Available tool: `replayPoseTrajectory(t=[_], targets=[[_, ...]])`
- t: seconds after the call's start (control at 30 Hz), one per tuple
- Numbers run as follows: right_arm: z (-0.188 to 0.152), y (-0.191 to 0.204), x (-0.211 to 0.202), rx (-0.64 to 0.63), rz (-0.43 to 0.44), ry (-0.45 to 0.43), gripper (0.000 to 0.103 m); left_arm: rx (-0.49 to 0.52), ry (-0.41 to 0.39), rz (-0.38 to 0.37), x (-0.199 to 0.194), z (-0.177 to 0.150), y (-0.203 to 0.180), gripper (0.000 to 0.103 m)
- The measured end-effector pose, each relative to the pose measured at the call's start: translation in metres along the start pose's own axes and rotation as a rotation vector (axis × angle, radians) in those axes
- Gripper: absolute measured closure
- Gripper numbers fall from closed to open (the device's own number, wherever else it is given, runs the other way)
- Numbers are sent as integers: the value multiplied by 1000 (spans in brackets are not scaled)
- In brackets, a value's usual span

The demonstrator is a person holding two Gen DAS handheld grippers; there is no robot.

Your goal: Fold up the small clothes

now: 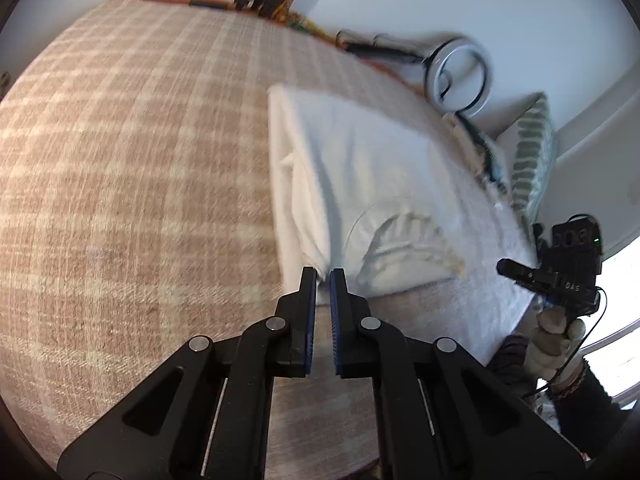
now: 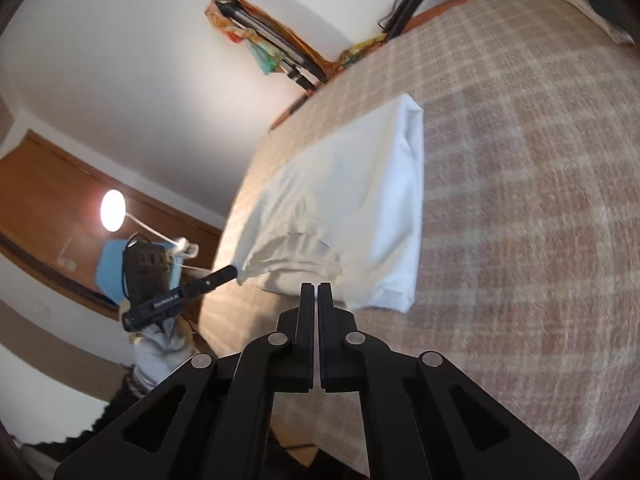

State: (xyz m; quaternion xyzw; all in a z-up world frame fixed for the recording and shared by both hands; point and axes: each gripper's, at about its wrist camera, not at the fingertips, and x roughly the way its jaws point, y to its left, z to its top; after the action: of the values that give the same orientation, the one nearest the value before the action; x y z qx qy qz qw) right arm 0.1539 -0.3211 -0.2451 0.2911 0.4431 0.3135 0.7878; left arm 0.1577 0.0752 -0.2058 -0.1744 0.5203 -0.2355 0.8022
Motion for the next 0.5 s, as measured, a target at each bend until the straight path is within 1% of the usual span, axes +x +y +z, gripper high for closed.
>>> replayPoseTrajectory(t=[0.03, 0.07, 0.1, 0.13, 0.17, 0.2, 0.23, 0.27, 0.3, 0.4, 0.43, 0.5], targets=[[-2, -1, 4, -20, -63, 22, 102, -7, 24, 20, 5, -2, 2, 98], [-4, 0, 9, -51, -122, 46, 100, -18, 34, 24, 8, -3, 4, 98], [-6, 0, 12, -66, -135, 73, 99, -27, 36, 21, 8, -5, 6, 98], [-8, 1, 14, -74, -144, 95, 98, -28, 28, 27, 6, -5, 7, 96], [-7, 3, 13, -88, -167, 106, 97, -28, 15, 36, 2, -4, 7, 93], [-7, 6, 13, -107, -188, 104, 95, -28, 2, 42, -1, -4, 8, 82], [-5, 11, 11, -132, -206, 90, 86, -29, -23, 49, -7, -3, 8, 72], [-3, 15, 8, -159, -231, 65, 72, -27, -47, 48, -12, -2, 7, 68], [-2, 20, 7, -174, -240, 48, 67, -18, -66, 48, -16, 0, 6, 67], [1, 29, 11, -203, -244, 41, 65, 9, -72, 52, -11, 10, 0, 67], [3, 32, 17, -213, -260, 47, 65, 15, -65, 53, -8, 12, -1, 67], [6, 31, 34, -221, -323, 80, 65, 19, -34, 44, 6, 14, -3, 68]])
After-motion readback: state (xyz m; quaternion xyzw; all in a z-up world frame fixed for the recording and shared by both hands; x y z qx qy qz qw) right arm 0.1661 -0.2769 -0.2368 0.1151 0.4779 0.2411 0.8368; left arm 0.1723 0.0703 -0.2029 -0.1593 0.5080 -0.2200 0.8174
